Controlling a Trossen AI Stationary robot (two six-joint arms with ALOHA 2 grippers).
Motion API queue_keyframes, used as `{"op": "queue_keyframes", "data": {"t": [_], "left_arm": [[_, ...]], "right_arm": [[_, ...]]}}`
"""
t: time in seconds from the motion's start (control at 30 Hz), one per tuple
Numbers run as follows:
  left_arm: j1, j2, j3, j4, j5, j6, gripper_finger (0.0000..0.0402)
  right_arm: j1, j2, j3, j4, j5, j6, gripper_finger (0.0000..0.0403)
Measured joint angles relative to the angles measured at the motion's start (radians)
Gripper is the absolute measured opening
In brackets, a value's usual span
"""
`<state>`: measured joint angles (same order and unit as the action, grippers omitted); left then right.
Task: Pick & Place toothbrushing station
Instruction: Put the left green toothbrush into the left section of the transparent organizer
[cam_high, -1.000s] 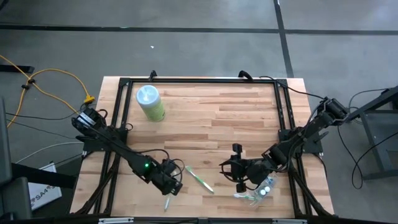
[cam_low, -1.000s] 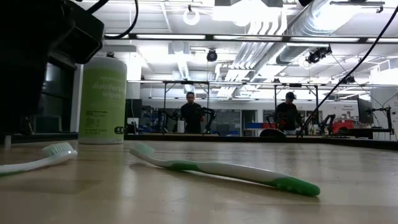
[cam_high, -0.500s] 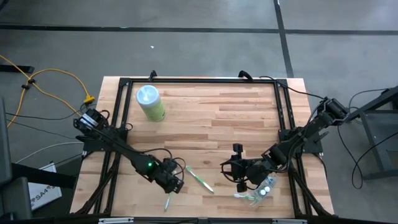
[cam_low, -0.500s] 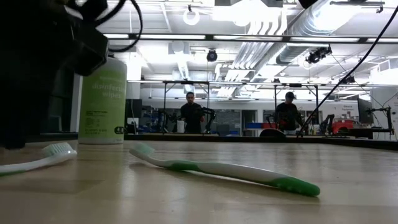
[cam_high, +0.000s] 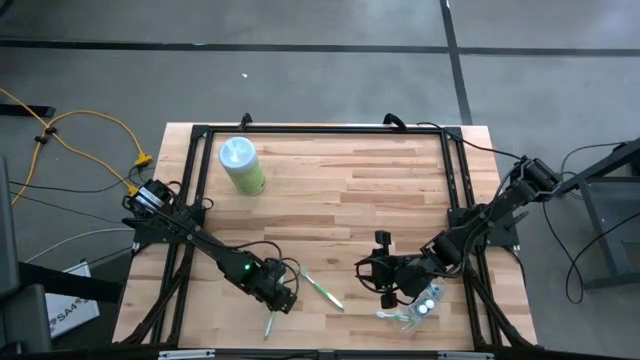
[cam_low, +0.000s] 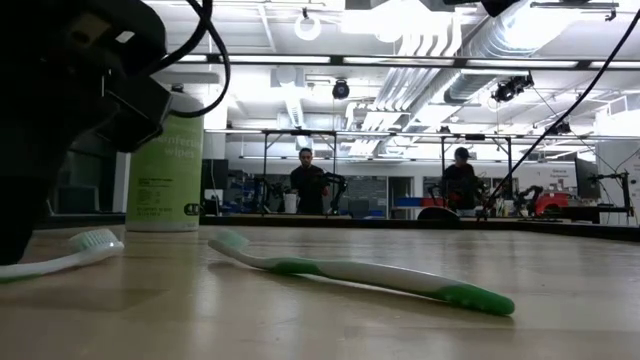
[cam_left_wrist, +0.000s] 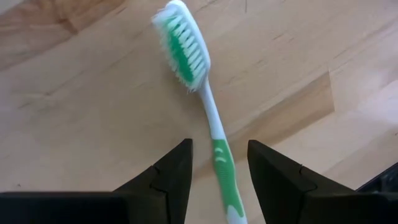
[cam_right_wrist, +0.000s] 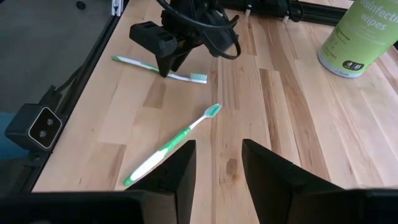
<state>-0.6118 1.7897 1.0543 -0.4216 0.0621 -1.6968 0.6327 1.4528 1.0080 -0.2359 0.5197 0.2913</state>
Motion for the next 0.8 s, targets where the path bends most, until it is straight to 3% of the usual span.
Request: {"op": "queue_keyframes", "data": {"t": [0.27,0.8], "left_arm": [[-0.040,0.004,0.000,0.009,-0.025,-0.065,0.0151],[-0.057,0.005,0.057,-0.084,0.001,0.043,0.0106]], "right_arm": [[0.000,0.000,0.000,0.000,-0.003,0.000,0.0121],[-0.001,0.000,0.000,0.001,-0.003,0.001,0.0121]]}}
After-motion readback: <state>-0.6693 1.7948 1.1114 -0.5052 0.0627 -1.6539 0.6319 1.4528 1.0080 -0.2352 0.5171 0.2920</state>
